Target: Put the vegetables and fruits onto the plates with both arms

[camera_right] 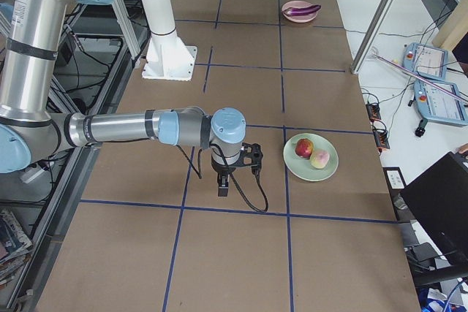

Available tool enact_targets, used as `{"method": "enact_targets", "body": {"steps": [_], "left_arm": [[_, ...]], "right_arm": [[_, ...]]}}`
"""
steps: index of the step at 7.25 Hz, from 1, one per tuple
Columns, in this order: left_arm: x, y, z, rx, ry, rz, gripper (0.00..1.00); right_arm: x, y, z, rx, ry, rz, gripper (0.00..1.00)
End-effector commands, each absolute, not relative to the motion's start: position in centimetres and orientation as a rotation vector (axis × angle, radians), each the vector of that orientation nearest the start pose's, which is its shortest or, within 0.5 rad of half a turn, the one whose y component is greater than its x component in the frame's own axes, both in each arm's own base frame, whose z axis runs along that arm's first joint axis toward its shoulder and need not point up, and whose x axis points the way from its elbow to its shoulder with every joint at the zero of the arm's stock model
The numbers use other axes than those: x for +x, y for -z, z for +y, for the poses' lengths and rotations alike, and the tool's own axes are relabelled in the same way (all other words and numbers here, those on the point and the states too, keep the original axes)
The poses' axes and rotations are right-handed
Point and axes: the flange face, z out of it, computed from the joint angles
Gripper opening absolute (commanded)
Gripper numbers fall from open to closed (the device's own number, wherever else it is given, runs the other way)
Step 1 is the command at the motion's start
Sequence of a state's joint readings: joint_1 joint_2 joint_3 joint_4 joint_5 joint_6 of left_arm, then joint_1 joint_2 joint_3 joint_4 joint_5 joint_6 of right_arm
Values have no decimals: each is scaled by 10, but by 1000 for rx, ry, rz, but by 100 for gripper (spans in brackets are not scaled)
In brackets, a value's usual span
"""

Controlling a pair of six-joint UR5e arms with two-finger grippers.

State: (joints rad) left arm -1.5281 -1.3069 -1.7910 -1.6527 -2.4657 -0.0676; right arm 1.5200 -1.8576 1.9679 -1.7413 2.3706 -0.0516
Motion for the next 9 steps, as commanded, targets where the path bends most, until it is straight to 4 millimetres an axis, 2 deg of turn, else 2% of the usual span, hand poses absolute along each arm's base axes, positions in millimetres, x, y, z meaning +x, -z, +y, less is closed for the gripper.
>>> {"method": "enact_targets", "body": {"steps": [1,2,3,4,5,6,7,8,9], "left_arm": [[-37,-636,-386,-1,-4,905,100],[-20,-629,-391,-16,-48,891,100],[-2,-626,-393,-22,-102,842,100],[-6,-615,-392,15,-118,760,100],[-7,-599,-390,31,-126,754,100],[-7,-584,-388,-25,-104,749,100],[-8,-582,-385,-43,-99,745,100],[-6,-580,-389,-36,-101,754,100],[-3,-559,-410,7,-118,757,100]], "right_arm": [[43,-604,-367,-61,70,-801,100],[43,-603,-371,-55,72,-802,100],[43,-594,-371,-39,79,-808,100],[43,-588,-371,-27,85,-809,100],[41,-586,-373,-22,91,-807,100],[39,-582,-378,-15,102,-803,100],[38,-582,-378,-16,104,-804,100],[37,-581,-379,-14,106,-806,100],[37,-580,-379,-4,111,-807,100]]}}
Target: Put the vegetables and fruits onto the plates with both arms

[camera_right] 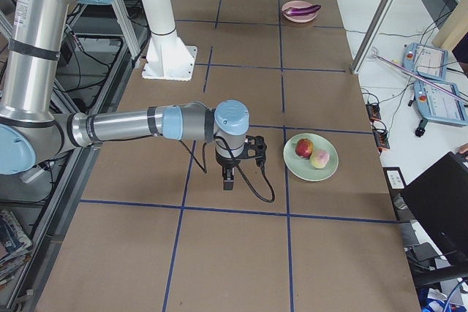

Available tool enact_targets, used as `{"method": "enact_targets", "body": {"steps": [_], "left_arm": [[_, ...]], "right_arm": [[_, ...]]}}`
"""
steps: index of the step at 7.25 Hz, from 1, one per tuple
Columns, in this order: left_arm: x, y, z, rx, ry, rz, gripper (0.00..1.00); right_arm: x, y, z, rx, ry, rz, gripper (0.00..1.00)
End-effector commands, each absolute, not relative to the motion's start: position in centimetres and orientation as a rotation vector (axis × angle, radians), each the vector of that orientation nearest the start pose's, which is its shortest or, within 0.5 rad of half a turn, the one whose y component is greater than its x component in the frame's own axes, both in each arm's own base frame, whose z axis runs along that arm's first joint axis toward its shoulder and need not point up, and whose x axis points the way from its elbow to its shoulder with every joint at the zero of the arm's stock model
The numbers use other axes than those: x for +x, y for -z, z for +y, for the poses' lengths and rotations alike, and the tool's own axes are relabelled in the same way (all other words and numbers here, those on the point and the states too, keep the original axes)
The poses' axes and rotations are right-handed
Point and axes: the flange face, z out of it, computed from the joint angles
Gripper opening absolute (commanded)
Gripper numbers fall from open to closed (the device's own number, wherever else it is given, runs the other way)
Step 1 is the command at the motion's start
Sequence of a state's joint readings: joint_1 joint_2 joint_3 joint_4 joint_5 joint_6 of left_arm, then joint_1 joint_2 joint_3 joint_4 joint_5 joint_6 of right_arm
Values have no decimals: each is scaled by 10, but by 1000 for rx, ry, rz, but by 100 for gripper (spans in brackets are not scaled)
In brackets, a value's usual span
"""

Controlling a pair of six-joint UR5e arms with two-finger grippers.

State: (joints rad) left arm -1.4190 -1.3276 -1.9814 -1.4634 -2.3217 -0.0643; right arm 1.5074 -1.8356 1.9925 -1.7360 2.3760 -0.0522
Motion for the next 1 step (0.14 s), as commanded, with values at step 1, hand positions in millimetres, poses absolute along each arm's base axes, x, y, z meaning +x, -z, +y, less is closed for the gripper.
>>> {"method": "enact_targets", "body": {"steps": [1], "left_arm": [[-2,-550,-421,25,-127,758,100]], "right_arm": [[37,-579,-380,10,116,-806,100]]}}
